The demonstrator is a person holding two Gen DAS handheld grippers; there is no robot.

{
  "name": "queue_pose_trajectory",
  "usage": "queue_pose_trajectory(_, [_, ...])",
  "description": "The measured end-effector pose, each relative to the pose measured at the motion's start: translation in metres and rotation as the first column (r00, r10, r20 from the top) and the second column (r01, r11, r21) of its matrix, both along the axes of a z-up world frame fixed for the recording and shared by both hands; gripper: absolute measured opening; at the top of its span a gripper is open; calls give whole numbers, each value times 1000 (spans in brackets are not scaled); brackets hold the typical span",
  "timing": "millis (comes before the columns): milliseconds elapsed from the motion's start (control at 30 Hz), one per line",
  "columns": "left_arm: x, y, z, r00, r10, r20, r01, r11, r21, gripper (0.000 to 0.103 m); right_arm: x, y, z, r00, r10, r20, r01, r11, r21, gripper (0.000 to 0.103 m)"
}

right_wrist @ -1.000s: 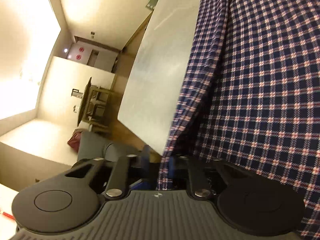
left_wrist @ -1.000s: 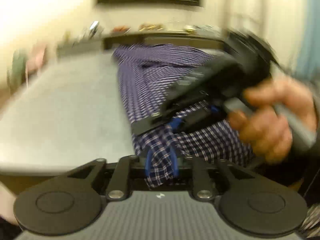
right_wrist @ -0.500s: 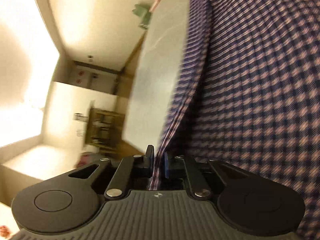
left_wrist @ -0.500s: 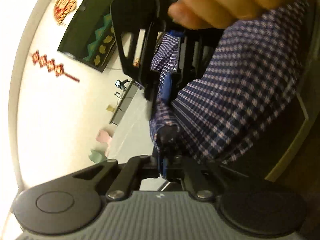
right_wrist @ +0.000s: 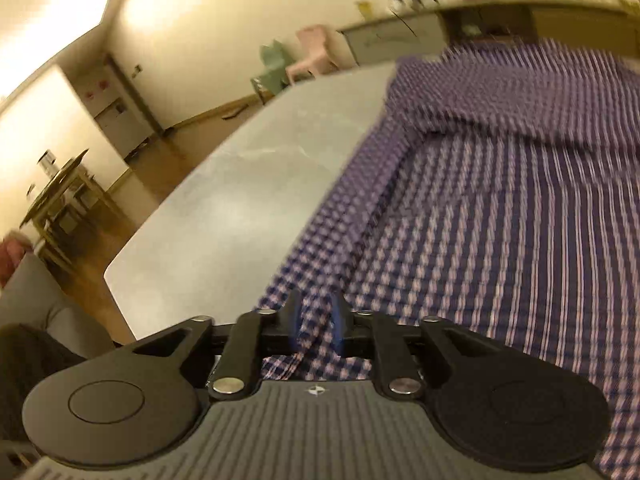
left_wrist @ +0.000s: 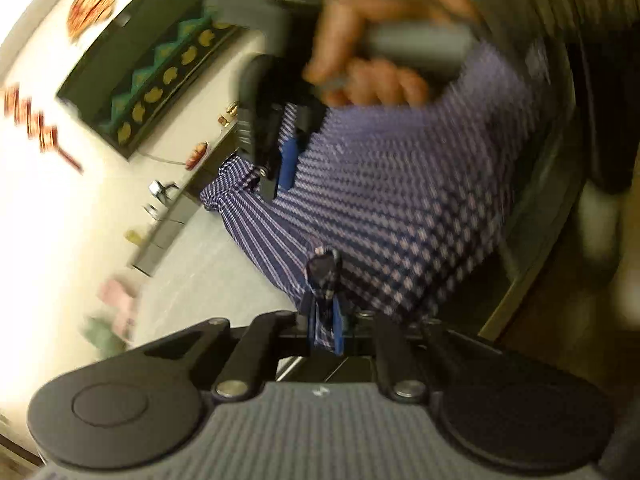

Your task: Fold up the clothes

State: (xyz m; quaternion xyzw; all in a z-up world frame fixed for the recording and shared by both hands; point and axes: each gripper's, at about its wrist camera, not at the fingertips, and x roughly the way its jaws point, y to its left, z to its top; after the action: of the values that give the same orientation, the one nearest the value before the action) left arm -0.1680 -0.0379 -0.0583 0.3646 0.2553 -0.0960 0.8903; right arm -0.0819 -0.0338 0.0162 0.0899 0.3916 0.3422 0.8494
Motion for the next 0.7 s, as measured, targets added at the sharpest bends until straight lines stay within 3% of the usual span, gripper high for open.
queue_pose_trajectory(33, [0,6,12,1000,-6,-2,6,998,-59,10,2,4,4,1000,10,18,-10,1000,-7,37])
queue_pose_trajectory(67, [3,12,21,1000,-5,1,5,994,-107,10,2,6,5,1000,16,23,-16,1000,-9,39])
queue_pose_trajectory(200, [15,48,58,998,-68,-1,65,948,-311,10,4,0,12,999,27,46,-27,1000,-14,39])
queue_pose_trajectory(267, [23,65,69,998,-60,5,57,927,-370,11,9,-4,13,998,15,60,-14,1000,-13,39])
queue_pose_trajectory(367, [60,57,71,1000,2,-9,-4,941,-338,12,20,-7,21,998,-1,68,3,1000,-27,41])
queue_pose_trajectory(533, [162,49,54,995,69,-67,-83,967,-239,11,65,17,40,991,-12,133,29,991,-133,41])
queue_pose_trajectory(600, [195,56,40,993,72,-93,-93,966,-242,11,91,34,45,986,-16,165,48,981,-190,41])
queue_pose_trajectory(700, [214,71,20,989,62,-134,-100,949,-299,11,135,65,44,977,-7,213,63,965,-255,41])
